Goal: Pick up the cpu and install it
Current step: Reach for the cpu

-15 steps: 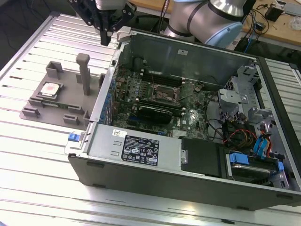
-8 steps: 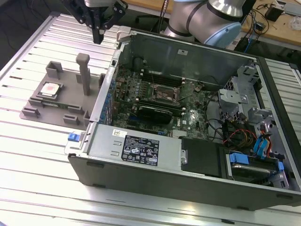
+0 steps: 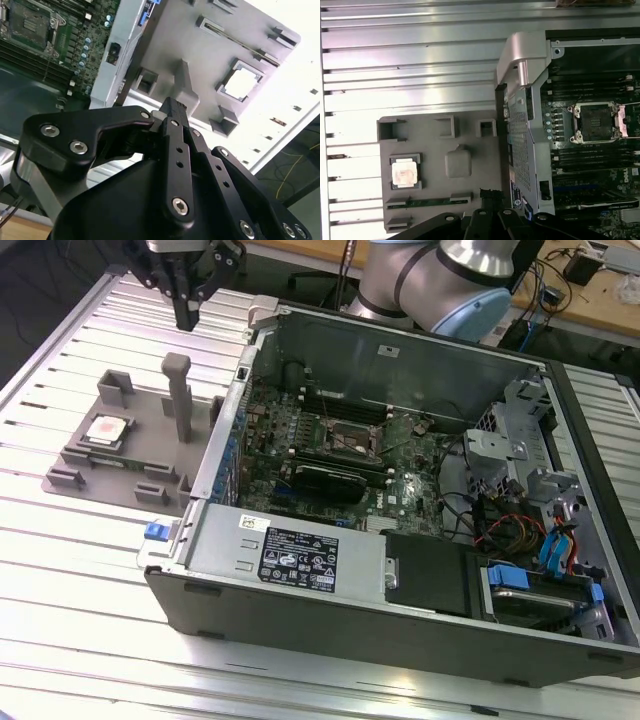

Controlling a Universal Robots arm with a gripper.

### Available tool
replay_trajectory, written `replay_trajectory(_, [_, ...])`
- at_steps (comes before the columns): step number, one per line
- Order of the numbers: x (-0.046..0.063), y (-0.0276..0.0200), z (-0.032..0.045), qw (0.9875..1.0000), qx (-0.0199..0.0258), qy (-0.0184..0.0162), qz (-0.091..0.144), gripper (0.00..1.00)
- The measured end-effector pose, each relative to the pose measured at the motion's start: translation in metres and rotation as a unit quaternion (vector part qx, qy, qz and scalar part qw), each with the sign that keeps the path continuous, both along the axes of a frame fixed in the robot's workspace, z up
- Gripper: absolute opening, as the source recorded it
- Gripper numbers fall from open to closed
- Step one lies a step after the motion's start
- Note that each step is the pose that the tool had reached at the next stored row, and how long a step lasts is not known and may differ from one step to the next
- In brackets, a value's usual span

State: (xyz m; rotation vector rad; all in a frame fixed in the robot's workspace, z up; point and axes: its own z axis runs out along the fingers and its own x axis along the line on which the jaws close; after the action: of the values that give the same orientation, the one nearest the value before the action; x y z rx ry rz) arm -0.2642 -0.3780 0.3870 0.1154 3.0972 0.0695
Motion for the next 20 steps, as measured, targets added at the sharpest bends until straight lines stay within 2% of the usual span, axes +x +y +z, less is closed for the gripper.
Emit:
replay_trajectory(6, [-0.012, 0.0000, -0.0097, 1.0000, 0.0000, 0.0000, 0.000, 0.11])
replay_trajectory(13, [-0.028, 0.0000, -0.0133, 1.0000, 0.0000, 0.0000, 0.000, 0.11])
replay_trajectory(16, [-0.039, 0.0000, -0.0175, 1.0000, 0.0000, -0.0002, 0.000, 0.11])
replay_trajectory(19, [-0.056, 0.0000, -0.0246, 1.0000, 0.0000, -0.0002, 0.000, 0.11])
replay_trajectory(20, [-0.058, 0.0000, -0.0255, 1.0000, 0.0000, -0.0003, 0.000, 0.11])
